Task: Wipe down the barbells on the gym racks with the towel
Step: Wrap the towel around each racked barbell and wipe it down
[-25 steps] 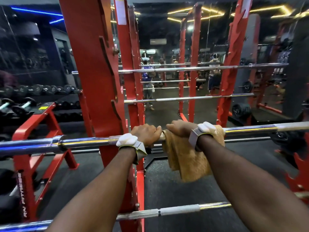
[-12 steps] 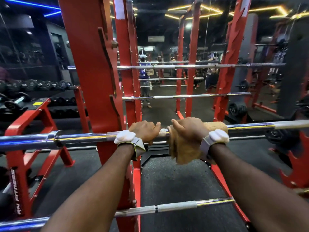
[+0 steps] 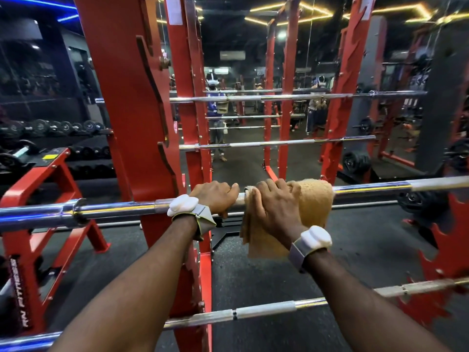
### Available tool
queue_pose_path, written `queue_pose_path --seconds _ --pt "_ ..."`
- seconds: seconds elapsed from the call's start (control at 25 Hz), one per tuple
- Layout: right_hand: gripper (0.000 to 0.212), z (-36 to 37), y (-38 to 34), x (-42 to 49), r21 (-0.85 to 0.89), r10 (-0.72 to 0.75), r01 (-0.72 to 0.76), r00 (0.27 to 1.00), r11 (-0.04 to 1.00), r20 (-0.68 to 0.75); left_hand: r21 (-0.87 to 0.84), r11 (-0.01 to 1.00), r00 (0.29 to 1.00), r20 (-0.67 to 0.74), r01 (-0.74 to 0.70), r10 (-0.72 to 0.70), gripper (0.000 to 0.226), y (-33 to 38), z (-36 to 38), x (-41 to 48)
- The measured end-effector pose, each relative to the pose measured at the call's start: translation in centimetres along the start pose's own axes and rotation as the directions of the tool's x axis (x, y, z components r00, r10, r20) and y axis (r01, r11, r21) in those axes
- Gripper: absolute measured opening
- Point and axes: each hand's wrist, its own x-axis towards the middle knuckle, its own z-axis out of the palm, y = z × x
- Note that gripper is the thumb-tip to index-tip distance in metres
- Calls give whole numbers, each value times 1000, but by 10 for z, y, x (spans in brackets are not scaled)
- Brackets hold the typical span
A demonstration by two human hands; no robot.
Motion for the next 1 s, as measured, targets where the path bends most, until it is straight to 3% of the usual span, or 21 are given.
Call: queue_pose_path --seconds 0.08,0.16,0.24,0.32,0.4,0.48,0.6,0.68,0.76,0.84,0.92,1.0 --pt "41 0 0 4 4 -46 46 999 999 8 -5 1000 1000 -10 1 -1 62 1 0 0" --pt "53 -6 3 27 64 -53 43 985 997 167 -3 1000 1000 -17 -4 4 62 2 -1 -2" --pt "55 -8 10 59 173 -50 -31 894 984 445 -3 1000 1000 -20 -1 1 62 2 0 -3" --pt "44 -9 10 77 239 -40 -128 807 963 589 -8 1000 1000 -26 2 -2 61 1 0 -4" --pt "35 -4 12 78 290 -51 -143 819 946 571 -20 1000 1000 -17 0 0 61 -1 -2 -3" --pt "39 0 21 73 402 -101 -163 823 901 559 -26 1000 1000 5 -2 3 60 -1 -2 -1" --pt "32 -10 37 71 672 -342 -280 691 686 637 -18 1000 999 39 25 -25 55 -1 -3 1" --pt "24 -22 42 70 704 -458 -233 617 671 640 -10 999 998 47 33 -32 58 -1 -3 1" --pt "35 -23 37 57 556 -403 -5 683 831 609 -5 999 999 36 36 -36 62 0 -1 0" --pt "43 -13 20 36 195 -281 216 864 957 419 4 999 999 15 42 -42 63 1 -1 -3" --pt "44 -5 4 26 22 -255 259 926 966 278 0 999 999 11 47 -47 64 1 0 -4" --pt "38 -6 0 31 52 -259 254 932 966 253 0 999 999 14 45 -45 64 1 -1 -4"
